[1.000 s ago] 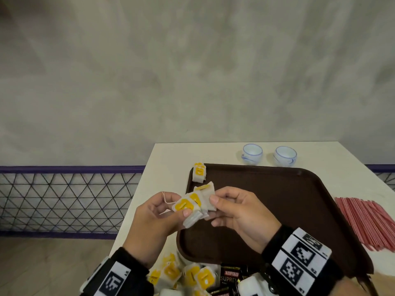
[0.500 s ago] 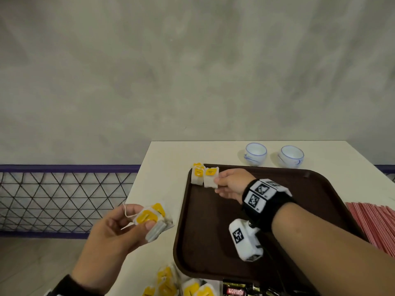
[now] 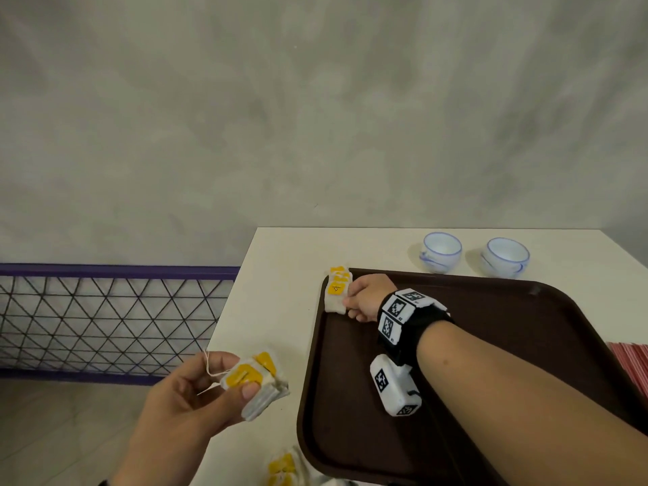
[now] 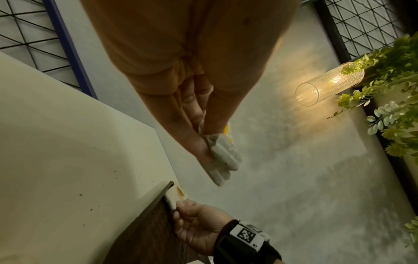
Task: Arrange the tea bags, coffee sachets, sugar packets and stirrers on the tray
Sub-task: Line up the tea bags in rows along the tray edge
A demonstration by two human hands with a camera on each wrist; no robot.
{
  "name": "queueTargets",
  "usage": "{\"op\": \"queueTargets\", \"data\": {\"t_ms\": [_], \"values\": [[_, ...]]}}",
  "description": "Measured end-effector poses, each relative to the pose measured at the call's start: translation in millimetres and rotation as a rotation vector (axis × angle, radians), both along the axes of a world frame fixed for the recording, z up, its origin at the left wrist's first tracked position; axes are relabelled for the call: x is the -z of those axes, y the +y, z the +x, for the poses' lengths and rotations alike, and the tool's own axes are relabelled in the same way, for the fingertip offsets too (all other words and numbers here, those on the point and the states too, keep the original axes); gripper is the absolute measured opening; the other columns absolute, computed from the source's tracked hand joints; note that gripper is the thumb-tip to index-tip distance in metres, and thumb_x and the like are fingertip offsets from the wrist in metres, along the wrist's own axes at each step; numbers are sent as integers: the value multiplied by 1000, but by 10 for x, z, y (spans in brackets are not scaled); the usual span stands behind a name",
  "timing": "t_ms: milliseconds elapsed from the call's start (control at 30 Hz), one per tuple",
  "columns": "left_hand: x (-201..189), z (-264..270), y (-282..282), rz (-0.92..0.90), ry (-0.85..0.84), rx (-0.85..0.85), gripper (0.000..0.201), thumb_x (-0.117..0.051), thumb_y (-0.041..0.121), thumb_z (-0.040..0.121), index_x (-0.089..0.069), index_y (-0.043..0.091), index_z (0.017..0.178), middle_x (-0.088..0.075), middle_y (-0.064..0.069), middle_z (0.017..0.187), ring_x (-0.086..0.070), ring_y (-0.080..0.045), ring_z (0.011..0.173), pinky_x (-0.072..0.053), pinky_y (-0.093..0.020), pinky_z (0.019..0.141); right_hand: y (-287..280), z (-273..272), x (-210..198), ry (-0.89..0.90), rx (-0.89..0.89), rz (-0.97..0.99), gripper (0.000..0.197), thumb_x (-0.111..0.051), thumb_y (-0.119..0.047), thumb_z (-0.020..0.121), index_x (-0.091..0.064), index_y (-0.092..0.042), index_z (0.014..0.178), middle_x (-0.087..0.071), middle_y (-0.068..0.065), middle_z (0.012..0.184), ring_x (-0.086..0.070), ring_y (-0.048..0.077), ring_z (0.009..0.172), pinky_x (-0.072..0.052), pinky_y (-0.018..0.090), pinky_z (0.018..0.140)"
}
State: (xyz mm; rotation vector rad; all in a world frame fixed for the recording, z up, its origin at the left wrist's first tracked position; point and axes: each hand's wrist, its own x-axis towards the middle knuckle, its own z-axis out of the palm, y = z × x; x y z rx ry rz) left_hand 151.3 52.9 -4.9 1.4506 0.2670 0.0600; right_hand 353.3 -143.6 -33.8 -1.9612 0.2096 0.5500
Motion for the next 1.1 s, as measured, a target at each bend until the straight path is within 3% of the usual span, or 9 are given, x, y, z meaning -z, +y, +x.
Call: {"op": "queueTargets", "data": {"t_ms": [100,200,300,400,467,600,733,900,1100], "values": [[29,16,-19,46,6,22,73,-96,35,17,-67,4,76,-69,-27,85,-66,-28,64,-59,-33,56,-20,56,32,-88,-72,-103,24,-62,-2,87,-54,-16,69,-60,3,66,-58,12,53,-49,19,46],[-21,53,-60,28,-1,32,50,-88,13,41,-64,-2,83,-66,-32,87,-65,-26,61,-58,-29,54,-40,55,23,-125,-81,-144,22,-66,-4,83,-53,-17,71,-63,5,71,-62,14,58,-54,22,53],[-70,105,-112,38,-28,59,70,-95,38,22,-68,6,79,-70,-24,83,-67,-26,65,-58,-27,56,-75,-55,-111,-219,-2,-214,20,-68,-9,83,-50,-17,81,-64,8,82,-65,22,67,-55,30,62],[-110,173,-190,44,-57,63,80,-93,45,23,-66,3,86,-71,-25,86,-68,-29,69,-58,-27,58,-167,-332,-395,-217,-114,121,9,-63,-17,91,-55,-13,91,-60,7,81,-59,18,59,-48,25,52],[-130,231,-266,40,-67,60,68,-92,33,39,-63,-1,90,-69,-28,88,-66,-30,70,-58,-26,59,-241,-585,-578,-66,-329,369,12,-56,-23,95,-58,-11,98,-63,7,88,-61,16,66,-50,23,56],[-169,308,-440,49,-79,82,53,-87,23,54,-62,-3,93,-70,-28,89,-66,-32,73,-59,-28,59,-328,-908,-671,-5,-566,496,9,-61,-9,90,-63,-11,99,-67,9,88,-64,16,75,-57,23,64],[-166,351,-537,100,-80,96,22,-67,-10,72,-60,-6,93,-67,-34,86,-65,-34,73,-58,-26,56,-380,-938,-562,-108,-432,449,11,-65,3,85,-64,-8,84,-66,6,68,-65,12,60,-55,21,55],[-156,370,-492,147,-98,41,19,-66,-12,74,-62,-6,91,-71,-23,76,-68,-21,63,-56,-21,52,-460,-868,-471,-120,-301,354,9,-64,3,86,-63,-7,85,-64,9,67,-62,12,55,-51,18,46],[-78,344,-348,153,-65,7,21,-72,-10,70,-64,-1,87,-64,-37,87,-59,-37,78,-59,-29,60,-386,-402,-244,-77,-108,86,20,-62,4,87,-59,-13,78,-63,11,71,-62,17,60,-55,27,57]]}}
